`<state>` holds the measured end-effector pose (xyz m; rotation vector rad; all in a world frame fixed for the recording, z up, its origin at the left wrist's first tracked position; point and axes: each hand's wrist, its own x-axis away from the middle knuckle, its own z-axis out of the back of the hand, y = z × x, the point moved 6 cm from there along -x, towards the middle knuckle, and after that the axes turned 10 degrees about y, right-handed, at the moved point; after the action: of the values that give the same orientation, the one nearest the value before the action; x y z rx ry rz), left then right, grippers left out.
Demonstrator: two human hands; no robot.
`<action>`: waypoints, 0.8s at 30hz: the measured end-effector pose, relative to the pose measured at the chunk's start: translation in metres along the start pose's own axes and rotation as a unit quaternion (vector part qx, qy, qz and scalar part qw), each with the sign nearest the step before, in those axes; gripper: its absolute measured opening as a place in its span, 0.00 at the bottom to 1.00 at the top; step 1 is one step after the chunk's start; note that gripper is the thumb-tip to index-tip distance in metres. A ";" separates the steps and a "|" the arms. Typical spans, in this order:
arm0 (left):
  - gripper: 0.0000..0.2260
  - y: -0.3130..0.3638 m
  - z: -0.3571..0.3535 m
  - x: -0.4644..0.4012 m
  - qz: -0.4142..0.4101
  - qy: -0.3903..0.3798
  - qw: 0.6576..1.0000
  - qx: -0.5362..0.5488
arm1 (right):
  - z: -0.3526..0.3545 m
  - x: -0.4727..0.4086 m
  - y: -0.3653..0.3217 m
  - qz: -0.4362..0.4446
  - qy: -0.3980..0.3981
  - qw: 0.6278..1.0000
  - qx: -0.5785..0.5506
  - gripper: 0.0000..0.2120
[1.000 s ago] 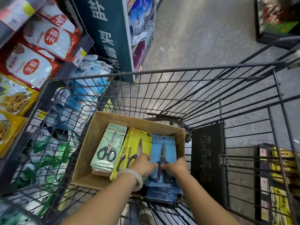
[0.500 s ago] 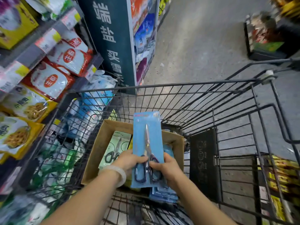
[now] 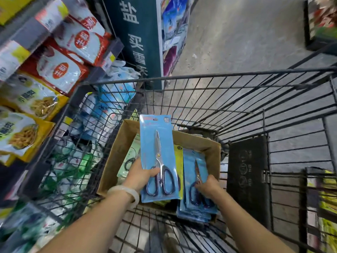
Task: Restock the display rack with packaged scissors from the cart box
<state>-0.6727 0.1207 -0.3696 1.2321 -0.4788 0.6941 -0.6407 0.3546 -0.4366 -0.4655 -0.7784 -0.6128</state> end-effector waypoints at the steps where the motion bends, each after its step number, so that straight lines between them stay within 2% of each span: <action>1: 0.13 -0.002 0.000 -0.002 0.001 -0.002 1.000 -0.002 | -0.003 -0.002 -0.003 -0.001 -0.005 1.000 0.020 0.32; 5: 0.10 -0.007 0.002 -0.006 0.018 0.005 1.000 0.006 | -0.004 -0.010 -0.005 -0.055 0.002 0.997 0.049 0.43; 11: 0.13 -0.018 0.002 -0.005 0.062 0.007 0.998 0.017 | -0.012 -0.009 -0.011 -0.040 -0.015 0.993 0.111 0.37; 13: 0.15 -0.020 0.001 -0.005 0.075 0.011 0.997 0.025 | -0.020 -0.006 -0.014 -0.071 -0.025 0.994 0.076 0.40; 16: 0.19 -0.020 0.000 -0.004 0.078 0.013 0.996 0.031 | -0.024 -0.004 -0.012 -0.092 0.000 0.996 -0.005 0.45; 18: 0.21 -0.020 0.000 -0.003 0.078 0.017 0.996 0.035 | -0.020 -0.005 -0.006 -0.094 0.033 0.995 -0.018 0.49; 22: 0.17 -0.017 0.003 0.005 0.078 0.029 0.996 0.039 | -0.010 -0.009 -0.001 -0.101 0.052 0.993 -0.039 0.48; 24: 0.16 -0.015 0.006 0.012 0.074 0.034 0.996 0.041 | -0.010 -0.014 0.000 -0.104 0.032 0.989 -0.103 0.41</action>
<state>-0.6536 0.1145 -0.3701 1.2543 -0.4928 0.8864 -0.6437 0.3531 -0.4528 -0.5540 -0.7100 -0.9038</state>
